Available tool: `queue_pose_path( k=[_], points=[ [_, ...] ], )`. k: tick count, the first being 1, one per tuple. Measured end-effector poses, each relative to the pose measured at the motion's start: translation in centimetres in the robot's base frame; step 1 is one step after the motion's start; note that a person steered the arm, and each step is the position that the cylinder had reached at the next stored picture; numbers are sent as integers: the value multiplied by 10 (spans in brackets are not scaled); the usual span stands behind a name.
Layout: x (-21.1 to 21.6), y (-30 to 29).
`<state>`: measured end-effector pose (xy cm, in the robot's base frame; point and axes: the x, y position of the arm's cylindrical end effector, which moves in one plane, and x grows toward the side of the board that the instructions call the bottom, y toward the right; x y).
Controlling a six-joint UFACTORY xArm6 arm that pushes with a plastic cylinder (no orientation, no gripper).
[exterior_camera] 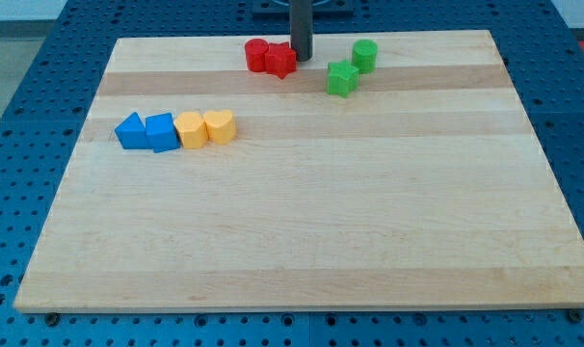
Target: Place the green circle into the green star
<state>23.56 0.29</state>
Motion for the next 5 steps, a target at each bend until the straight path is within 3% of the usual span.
queue_pose_path(
  k=[3,5],
  points=[
    [-18,94],
    [-17,109]
  ],
)
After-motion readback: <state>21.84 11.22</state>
